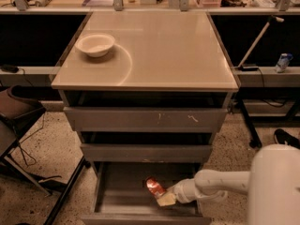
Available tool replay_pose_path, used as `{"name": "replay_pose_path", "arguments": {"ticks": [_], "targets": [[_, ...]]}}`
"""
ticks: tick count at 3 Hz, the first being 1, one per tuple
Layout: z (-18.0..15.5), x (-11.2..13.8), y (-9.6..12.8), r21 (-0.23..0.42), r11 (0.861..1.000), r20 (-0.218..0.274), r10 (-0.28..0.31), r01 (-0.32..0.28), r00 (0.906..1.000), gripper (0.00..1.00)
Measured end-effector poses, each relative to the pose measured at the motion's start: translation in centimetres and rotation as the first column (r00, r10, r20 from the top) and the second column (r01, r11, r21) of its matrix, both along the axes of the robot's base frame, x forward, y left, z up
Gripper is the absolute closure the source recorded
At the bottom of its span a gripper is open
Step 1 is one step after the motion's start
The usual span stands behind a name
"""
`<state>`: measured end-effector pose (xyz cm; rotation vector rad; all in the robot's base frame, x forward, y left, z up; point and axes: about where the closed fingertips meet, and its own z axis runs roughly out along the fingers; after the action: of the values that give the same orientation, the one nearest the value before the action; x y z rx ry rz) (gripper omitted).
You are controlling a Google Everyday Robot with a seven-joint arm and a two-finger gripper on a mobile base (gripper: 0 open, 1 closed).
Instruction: Pick coke can from bottom drawer and place on counter
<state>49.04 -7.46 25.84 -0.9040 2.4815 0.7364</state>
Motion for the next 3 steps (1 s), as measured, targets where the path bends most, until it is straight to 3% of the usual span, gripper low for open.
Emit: {"name": "replay_pose_path", "arguments": {"ticks": [1, 2, 3], "targets": [[8.5, -1.3, -6.9, -0.021, 0.994, 0.148, 0.111, -0.109, 0.9828, 1.0], [10.2, -3.1, -10.3, -0.016, 0.996, 0.156, 0.088, -0.087, 0.9838, 1.0], [10.1, -3.1, -10.3, -0.015, 0.996, 0.155, 0.087, -0.086, 0.9841, 1.0]]}}
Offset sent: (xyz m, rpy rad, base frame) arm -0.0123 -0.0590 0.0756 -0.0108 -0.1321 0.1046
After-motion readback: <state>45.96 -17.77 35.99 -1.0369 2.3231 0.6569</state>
